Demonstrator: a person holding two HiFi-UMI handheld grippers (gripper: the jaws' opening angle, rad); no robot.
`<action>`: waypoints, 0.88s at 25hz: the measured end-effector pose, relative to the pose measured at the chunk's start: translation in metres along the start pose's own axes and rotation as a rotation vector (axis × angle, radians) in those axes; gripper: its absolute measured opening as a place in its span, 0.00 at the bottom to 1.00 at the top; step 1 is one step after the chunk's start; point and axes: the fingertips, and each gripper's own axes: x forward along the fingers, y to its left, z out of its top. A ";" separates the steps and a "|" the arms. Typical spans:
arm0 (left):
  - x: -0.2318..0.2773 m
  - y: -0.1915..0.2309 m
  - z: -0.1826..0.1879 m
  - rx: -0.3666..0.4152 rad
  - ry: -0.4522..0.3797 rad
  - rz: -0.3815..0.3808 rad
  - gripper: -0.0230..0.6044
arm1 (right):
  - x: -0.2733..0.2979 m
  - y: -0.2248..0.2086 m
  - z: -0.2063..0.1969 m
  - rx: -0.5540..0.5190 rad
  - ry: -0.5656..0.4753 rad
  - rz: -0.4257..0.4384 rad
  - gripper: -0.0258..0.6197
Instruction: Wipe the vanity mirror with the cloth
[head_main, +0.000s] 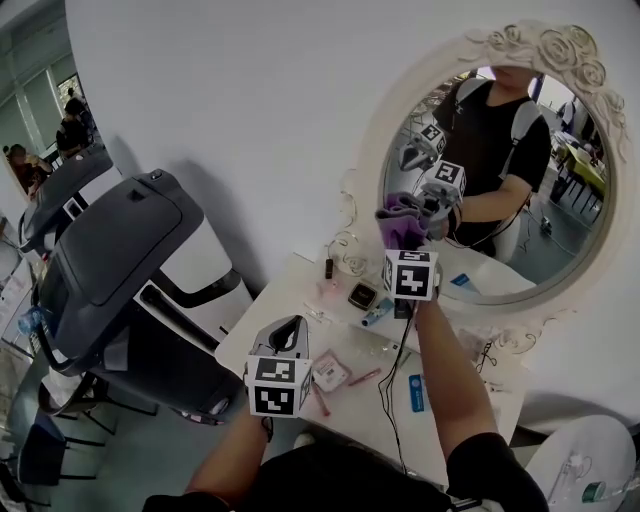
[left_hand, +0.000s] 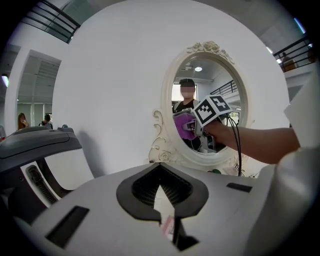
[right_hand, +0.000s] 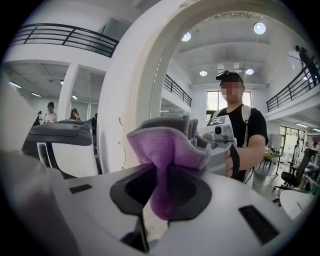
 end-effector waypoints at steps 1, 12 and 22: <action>-0.001 0.003 -0.001 -0.006 -0.001 0.004 0.03 | 0.003 0.003 0.000 -0.005 0.001 0.000 0.15; -0.010 0.002 0.005 -0.019 -0.025 0.001 0.03 | -0.010 0.014 0.002 -0.011 -0.022 0.045 0.15; 0.009 -0.039 0.019 -0.007 -0.062 -0.099 0.03 | -0.103 0.002 -0.029 -0.042 -0.149 0.026 0.15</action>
